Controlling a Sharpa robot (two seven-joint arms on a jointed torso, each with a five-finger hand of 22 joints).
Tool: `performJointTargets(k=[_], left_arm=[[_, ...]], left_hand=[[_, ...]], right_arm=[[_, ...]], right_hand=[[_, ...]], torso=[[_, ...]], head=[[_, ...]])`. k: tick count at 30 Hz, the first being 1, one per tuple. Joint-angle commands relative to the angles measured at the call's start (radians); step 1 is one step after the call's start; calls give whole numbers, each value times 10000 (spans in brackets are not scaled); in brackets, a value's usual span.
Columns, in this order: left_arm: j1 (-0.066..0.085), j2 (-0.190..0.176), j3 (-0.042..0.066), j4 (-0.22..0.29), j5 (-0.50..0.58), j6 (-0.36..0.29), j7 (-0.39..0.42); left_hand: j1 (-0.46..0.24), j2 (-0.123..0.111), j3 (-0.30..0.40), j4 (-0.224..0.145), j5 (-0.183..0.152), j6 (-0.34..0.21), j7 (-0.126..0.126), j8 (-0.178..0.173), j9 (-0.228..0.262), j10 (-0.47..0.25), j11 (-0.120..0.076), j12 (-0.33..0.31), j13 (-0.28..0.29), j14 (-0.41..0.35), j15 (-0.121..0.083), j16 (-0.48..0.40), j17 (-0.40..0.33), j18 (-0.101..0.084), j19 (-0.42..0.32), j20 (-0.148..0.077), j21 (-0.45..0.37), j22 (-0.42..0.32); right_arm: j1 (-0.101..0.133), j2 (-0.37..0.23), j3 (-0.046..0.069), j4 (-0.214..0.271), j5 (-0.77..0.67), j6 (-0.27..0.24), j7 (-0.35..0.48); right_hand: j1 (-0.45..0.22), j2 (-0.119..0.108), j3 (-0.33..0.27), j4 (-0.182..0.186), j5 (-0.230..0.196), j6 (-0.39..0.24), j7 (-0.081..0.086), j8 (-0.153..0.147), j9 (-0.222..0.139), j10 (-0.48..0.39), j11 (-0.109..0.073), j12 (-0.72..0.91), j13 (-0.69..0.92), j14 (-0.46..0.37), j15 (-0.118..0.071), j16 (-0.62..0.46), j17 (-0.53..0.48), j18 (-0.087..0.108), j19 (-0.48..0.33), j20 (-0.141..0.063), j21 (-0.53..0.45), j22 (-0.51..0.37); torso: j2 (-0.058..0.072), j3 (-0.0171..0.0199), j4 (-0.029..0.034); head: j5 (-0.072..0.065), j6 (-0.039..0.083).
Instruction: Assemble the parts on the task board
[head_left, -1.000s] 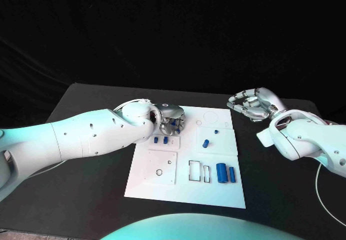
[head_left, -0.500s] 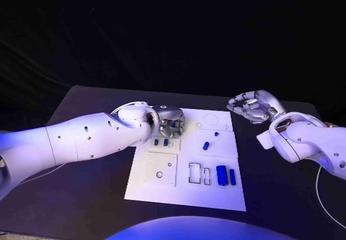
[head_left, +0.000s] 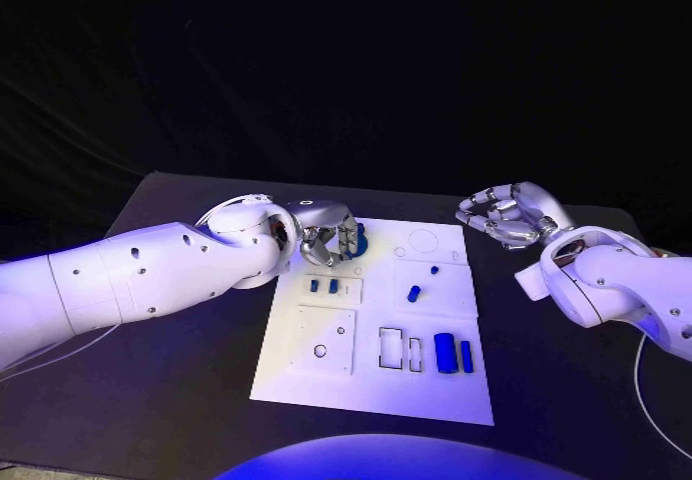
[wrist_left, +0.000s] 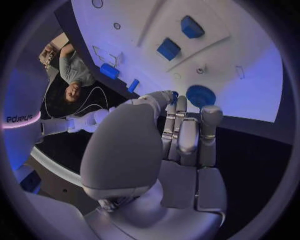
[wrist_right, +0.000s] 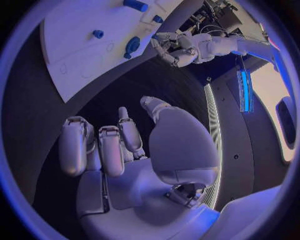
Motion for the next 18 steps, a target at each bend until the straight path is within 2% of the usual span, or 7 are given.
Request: performJointTargets(k=[1, 9, 18], left_arm=[[14, -135, 19, 46, 383, 180, 79], [-7, -315, 18, -85, 458, 276, -21], [-15, -377, -7, -269, 357, 588, -229]], left_hand=[[-104, 8, 2, 8, -55, 56, -15, -60, 6, 68, -25, -49, -9, 39, 32, 16, -20, -154, 22, -24, 26, -11], [-166, -96, -37, -3, -63, 64, -21, -113, 18, 117, -28, -128, -5, 21, 32, 5, -57, -149, -4, -26, 10, -23], [-209, -150, -63, 3, -69, 54, -26, -154, 22, 129, -24, -184, -5, 3, 36, -7, -98, -144, -34, -27, -12, -51]], right_arm=[[-5, -4, 0, 4, -42, 111, 65], [-6, -2, 0, 0, -42, 115, 60], [-11, 0, 0, 2, -42, 113, 57]], right_hand=[[26, 63, 1, 63, 59, -57, 12, 67, 13, -57, 20, -33, 8, 507, -48, -44, 336, 92, -67, 26, -59, 1001], [26, 63, 1, 63, 59, -57, 12, 67, 13, -57, 20, -33, 8, 507, -48, -44, 336, 92, -67, 26, -59, 1001], [54, 78, -21, 86, 64, -51, 9, 96, 20, -60, 18, -34, 3, 507, -50, -50, 332, 92, -66, 25, -68, 1001]], torso=[[12, -5, -11], [9, -11, -13], [16, 0, -37]], head=[[15, -8], [52, -11], [88, -35]])
